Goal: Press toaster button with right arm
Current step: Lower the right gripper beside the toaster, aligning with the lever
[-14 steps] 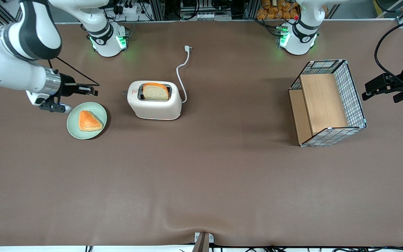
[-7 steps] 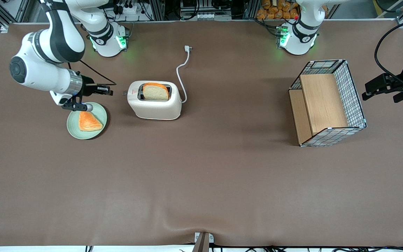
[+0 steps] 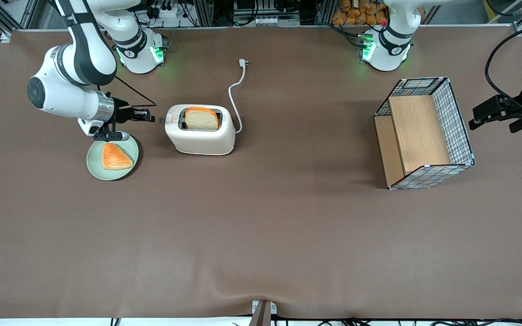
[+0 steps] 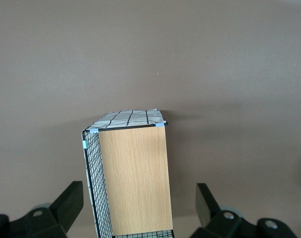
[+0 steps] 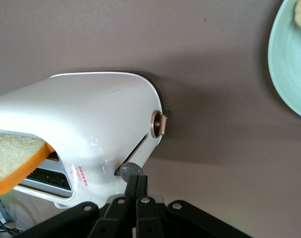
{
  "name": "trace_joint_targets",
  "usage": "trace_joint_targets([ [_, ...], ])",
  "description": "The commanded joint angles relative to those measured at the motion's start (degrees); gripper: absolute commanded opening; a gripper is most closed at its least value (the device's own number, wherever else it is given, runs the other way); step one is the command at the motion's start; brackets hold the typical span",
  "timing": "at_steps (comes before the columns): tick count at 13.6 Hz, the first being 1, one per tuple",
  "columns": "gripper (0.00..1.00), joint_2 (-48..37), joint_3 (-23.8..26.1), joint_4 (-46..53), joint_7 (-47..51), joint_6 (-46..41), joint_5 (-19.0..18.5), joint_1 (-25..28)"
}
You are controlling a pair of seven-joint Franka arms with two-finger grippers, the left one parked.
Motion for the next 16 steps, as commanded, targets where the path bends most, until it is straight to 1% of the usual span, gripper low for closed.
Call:
trace_joint_targets([
  [1,0.0,-2.01,-0.18,-2.15,-2.67,1.62,2.22,0.24],
  [16,0.0,1.24,-0.18,-2.24,-2.67,5.31,2.57,1.56],
])
